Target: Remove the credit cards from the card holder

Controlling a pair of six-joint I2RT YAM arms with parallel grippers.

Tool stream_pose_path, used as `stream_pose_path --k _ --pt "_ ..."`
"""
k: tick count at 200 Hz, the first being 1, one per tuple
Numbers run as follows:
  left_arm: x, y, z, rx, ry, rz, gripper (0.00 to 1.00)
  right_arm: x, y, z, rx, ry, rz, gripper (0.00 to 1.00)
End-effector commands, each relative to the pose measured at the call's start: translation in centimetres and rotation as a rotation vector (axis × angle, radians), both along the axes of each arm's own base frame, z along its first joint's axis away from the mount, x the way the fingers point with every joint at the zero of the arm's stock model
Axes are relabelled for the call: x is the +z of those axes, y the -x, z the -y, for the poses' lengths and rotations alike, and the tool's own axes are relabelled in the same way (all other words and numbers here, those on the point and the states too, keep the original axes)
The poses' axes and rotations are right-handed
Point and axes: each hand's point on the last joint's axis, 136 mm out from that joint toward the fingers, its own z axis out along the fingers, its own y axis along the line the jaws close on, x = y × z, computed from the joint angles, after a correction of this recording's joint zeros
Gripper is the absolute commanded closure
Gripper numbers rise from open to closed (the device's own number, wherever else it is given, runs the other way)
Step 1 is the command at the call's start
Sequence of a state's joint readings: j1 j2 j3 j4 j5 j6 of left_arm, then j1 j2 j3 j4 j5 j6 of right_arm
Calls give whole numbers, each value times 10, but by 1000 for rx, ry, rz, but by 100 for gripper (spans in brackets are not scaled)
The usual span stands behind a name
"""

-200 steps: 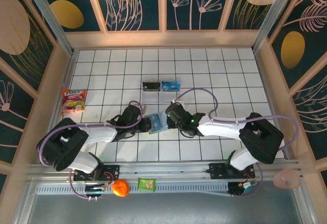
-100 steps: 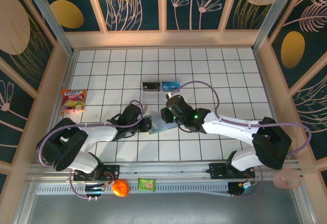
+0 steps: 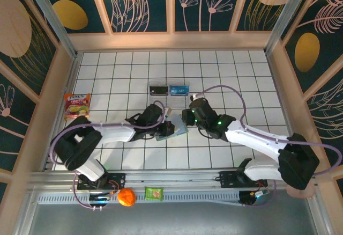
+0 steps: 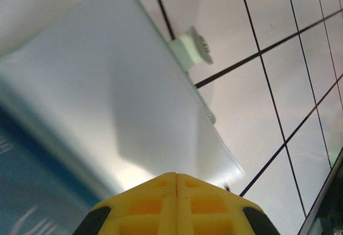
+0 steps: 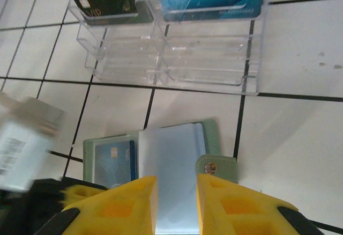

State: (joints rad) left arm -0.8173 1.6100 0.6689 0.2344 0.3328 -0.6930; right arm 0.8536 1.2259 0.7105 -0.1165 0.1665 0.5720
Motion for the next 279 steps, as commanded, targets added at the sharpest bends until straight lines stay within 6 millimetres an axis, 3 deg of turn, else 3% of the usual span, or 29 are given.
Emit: stream_pose_path --k 1,17,28,43,56,63,90,106,133,150,185,211,238,279 --pt "5 -5 19 -35 21 1 97 -3 3 15 -40 5 -8 74" --pt "-5 -9 20 -37 -14 -8 95 -7 7 17 -35 6 -25 74" --pt "-24 -6 18 -40 -54 -42 95 -9 9 15 -23 2 -33 74" --pt "-28 -6 15 -33 -68 -41 94 -9 10 12 -6 -10 -40 74" --pt "-18 -9 12 -13 -59 -12 92 -6 12 2 40 -35 -38 74" --pt "3 -13 11 6 -28 33 90 -6 13 -4 69 -46 -44 73" --pt "51 -20 -8 96 12 155 81 -13 15 -29 171 -63 -81 74" --pt "60 -20 -28 153 -11 193 78 -18 16 -43 223 -78 -103 76" --pt "31 -13 -64 220 -65 126 79 -35 20 -70 319 -74 -160 78" --pt "12 -7 -76 238 -81 90 78 -54 20 -74 313 -24 -196 80" --pt "-7 -8 -86 259 -133 78 79 -100 16 -50 194 103 -276 87" --pt "-19 -12 -93 272 -163 67 82 -122 28 -24 115 171 -335 90" --pt "-21 -16 -88 255 -169 73 85 -114 38 -25 106 160 -309 89" --pt "-27 -20 -94 266 -211 79 91 -57 27 -58 188 50 -169 79"
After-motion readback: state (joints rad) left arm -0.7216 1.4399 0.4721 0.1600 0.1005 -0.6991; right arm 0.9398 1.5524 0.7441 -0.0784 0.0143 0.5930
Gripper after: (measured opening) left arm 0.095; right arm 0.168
